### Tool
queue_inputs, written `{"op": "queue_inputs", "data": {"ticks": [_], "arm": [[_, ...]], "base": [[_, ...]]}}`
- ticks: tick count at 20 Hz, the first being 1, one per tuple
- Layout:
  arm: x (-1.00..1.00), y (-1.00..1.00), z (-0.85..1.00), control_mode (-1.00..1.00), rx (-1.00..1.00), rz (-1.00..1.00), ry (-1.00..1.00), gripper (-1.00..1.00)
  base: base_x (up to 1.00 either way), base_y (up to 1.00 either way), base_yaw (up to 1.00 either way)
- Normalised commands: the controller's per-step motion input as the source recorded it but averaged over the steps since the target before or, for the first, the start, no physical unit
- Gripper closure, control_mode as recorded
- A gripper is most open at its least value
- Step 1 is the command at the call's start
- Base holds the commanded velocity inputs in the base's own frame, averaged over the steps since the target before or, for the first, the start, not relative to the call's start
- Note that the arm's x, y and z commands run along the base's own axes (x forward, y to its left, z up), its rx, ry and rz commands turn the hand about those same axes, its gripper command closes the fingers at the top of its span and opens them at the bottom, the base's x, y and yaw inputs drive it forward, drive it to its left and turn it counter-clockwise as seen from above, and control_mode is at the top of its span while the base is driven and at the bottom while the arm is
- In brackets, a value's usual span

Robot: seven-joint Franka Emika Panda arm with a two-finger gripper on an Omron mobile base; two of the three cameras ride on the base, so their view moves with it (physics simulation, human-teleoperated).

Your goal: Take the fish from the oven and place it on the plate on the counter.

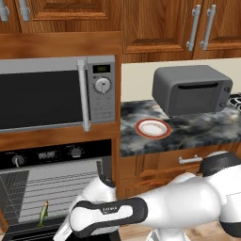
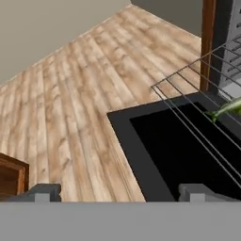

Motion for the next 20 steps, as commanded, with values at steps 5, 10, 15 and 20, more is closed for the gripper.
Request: {"op": "queue_inputs", "data": {"ticks": [5, 10, 15, 20], "arm": [[0.31, 0.00, 0.00, -1.00, 0.00, -0.18, 0.37, -1.00], [0.16, 0.00, 0.49, -1.00, -0.13, -0.11, 0.33, -1.00], [0.16, 0.00, 0.81, -1.00, -0.13, -0.08, 0.43, -1.00], [0.15, 0.04, -0.03, -1.00, -0.27, -0.10, 0.21, -1.00]], "base": [[0.00, 0.00, 0.00], [0.00, 0.00, 0.00], [0.00, 0.00, 0.00], [0.00, 0.00, 0.00]]}}
